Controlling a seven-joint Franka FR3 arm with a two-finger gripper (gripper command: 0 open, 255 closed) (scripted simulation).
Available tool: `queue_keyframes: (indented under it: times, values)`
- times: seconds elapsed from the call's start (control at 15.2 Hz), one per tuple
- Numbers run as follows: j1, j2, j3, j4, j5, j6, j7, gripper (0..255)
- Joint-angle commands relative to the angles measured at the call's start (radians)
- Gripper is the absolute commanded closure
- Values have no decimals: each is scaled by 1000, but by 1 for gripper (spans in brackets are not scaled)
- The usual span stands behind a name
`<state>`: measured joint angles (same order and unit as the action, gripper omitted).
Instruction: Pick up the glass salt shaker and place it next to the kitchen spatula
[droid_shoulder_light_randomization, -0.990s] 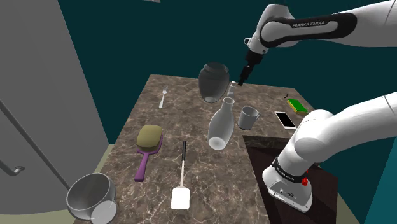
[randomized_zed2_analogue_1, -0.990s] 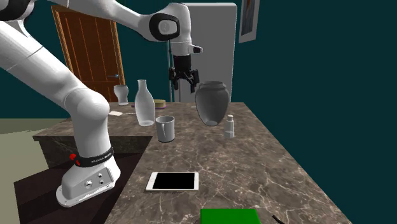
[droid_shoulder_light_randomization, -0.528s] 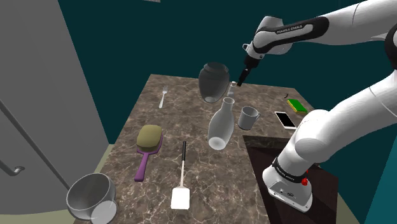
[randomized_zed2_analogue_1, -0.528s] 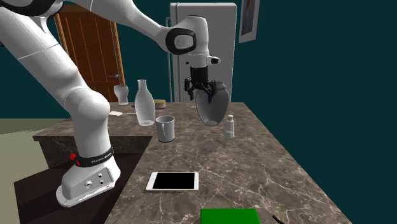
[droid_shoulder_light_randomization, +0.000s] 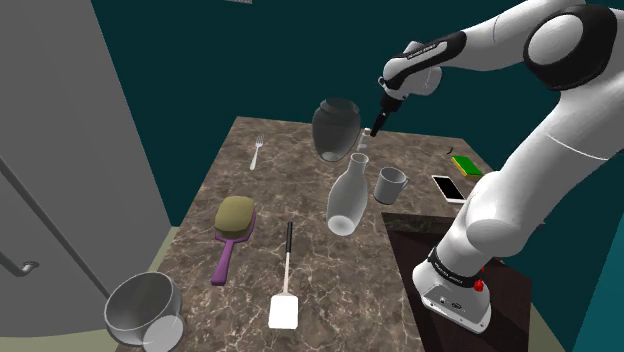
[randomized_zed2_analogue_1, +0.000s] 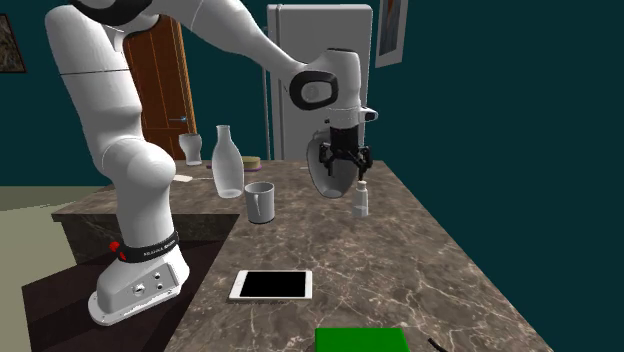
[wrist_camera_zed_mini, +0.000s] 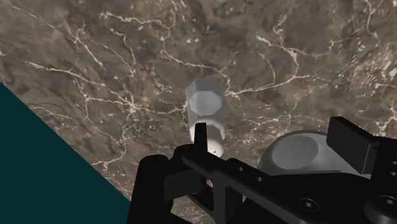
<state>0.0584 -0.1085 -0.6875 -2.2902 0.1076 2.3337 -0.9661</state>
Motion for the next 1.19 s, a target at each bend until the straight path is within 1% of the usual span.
queue_keyframes:
  times: [0.0, 0.07, 0.13, 0.59, 0.66, 1.12]
  values:
    - [10, 105, -34, 56, 110, 26, -115, 0]
    - [5, 156, -41, 87, 165, 30, -170, 0]
    - [-4, 184, -39, 105, 196, 31, -201, 0]
    - [-21, 272, -10, 97, 301, 95, -271, 0]
    - [-23, 280, -7, 97, 310, 99, -277, 0]
    - [-23, 280, -7, 97, 310, 99, -277, 0]
